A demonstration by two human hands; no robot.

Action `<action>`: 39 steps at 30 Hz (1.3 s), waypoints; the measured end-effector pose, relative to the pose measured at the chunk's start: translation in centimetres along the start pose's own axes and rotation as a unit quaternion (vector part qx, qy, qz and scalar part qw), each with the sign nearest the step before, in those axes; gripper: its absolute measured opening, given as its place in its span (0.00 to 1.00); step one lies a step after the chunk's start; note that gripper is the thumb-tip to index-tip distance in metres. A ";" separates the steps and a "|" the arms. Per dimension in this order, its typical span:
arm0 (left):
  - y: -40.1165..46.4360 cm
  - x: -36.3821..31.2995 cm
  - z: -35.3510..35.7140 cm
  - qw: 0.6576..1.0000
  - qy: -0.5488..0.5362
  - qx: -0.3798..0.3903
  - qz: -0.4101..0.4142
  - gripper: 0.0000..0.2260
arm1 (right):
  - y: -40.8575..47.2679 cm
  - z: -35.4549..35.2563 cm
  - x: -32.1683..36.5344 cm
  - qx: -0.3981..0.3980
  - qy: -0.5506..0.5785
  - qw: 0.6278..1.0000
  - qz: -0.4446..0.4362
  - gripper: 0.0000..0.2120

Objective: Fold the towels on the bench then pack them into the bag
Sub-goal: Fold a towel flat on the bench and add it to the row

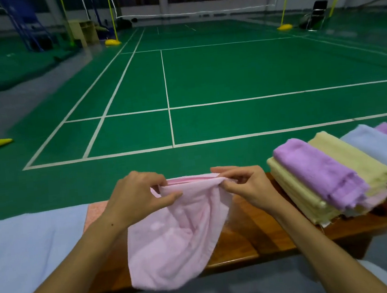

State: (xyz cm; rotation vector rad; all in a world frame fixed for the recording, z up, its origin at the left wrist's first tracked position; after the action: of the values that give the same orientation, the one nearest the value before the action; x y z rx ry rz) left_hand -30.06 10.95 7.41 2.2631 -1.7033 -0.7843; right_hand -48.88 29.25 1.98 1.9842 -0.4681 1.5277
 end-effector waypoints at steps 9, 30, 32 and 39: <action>4.5 -2.2 -7.7 0.996 -0.004 -0.052 0.068 0.28 | 3.2 -0.1 11.0 -0.012 -0.289 0.943 -0.167 0.09; 5.2 -6.7 -15.1 0.947 -0.315 -0.069 -0.003 0.16 | 0.9 -3.0 20.5 -0.073 -0.253 0.955 -0.133 0.02; 4.3 -7.4 -15.5 0.933 -0.353 -0.069 -0.007 0.16 | -0.4 -3.7 20.4 -0.098 -0.199 0.965 -0.139 0.05; 4.1 -7.2 -14.8 0.923 -0.373 -0.090 -0.036 0.12 | -0.3 -4.3 18.7 -0.102 -0.080 0.985 -0.113 0.09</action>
State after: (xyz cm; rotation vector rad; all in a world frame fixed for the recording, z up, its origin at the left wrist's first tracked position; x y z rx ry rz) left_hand -27.16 14.17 23.78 2.0264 -1.6956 -1.9203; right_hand -46.65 33.57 20.57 1.9325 -0.4283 1.1412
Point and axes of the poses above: each hand's wrist, its own y-axis towards the middle knuckle, its own z-axis out of the palm, x = y × z, the point moved 9 cm from there along y, towards the middle knuckle, and after that the axes turned 2 degrees about -x, right-handed, at the moved point
